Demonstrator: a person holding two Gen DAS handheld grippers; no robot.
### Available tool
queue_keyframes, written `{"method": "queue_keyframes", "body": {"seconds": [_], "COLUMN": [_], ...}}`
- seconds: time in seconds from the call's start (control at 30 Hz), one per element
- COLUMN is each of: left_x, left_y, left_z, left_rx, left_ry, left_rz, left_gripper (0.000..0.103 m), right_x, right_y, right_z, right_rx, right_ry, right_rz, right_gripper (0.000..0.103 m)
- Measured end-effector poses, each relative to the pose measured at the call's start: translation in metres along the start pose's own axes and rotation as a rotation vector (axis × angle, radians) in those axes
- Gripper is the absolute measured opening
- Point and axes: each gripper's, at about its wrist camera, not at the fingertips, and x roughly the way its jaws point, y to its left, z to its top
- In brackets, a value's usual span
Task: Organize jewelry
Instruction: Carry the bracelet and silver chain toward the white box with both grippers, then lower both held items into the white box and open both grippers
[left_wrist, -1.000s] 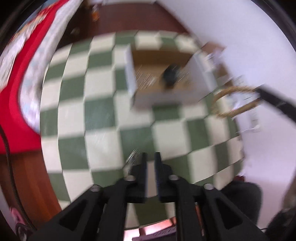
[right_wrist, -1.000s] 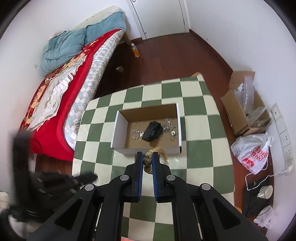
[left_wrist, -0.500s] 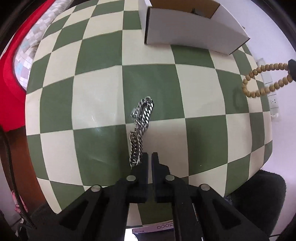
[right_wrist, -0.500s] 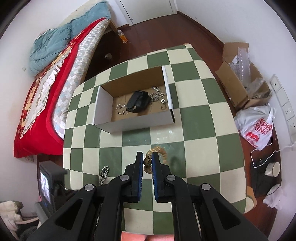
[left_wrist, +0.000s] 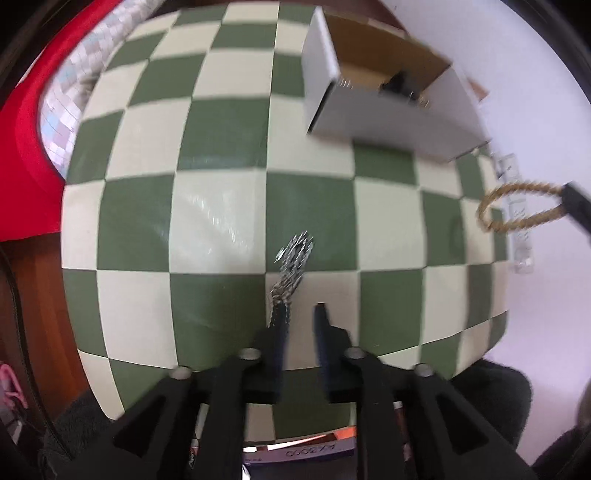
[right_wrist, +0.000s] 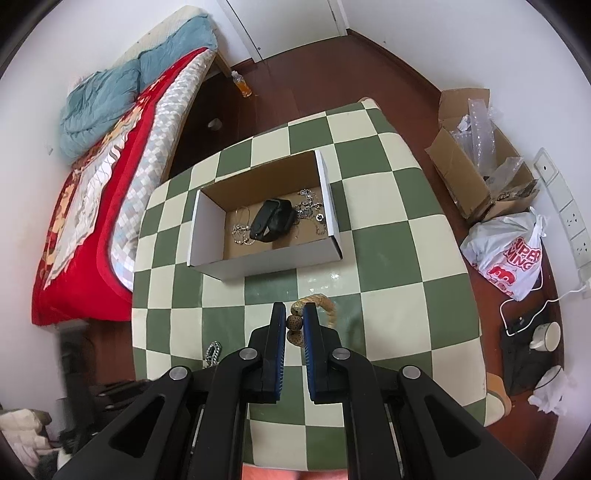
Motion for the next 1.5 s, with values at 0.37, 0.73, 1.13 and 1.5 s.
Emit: {"method": "queue_keyframes", "body": {"seconds": [0.37, 0.73, 1.13, 1.5], "left_x": [0.027, -0.072, -0.141, -0.185], "left_y": [-0.019, -0.012, -0.054, -0.079], "left_z": [-0.020, 0.000, 0.043, 0.110], "left_rx": [0.119, 0.070, 0.161, 0.194], "left_ry": [-0.045, -0.217, -0.351, -0.449], "left_rz": [0.122, -0.044, -0.092, -0.127], "left_gripper": [0.002, 0.001, 0.001, 0.001], "right_x": [0.004, 0.001, -0.029, -0.060], "right_y": [-0.003, -0.006, 0.009, 0.058], "right_z": [-0.005, -0.006, 0.019, 0.077], "right_rx": [0.017, 0.028, 0.008, -0.105], "right_ry": [0.015, 0.004, -0.047, -0.104], "right_rz": [0.000, 0.010, 0.060, 0.053], "right_gripper": [0.010, 0.010, 0.010, 0.010]}}
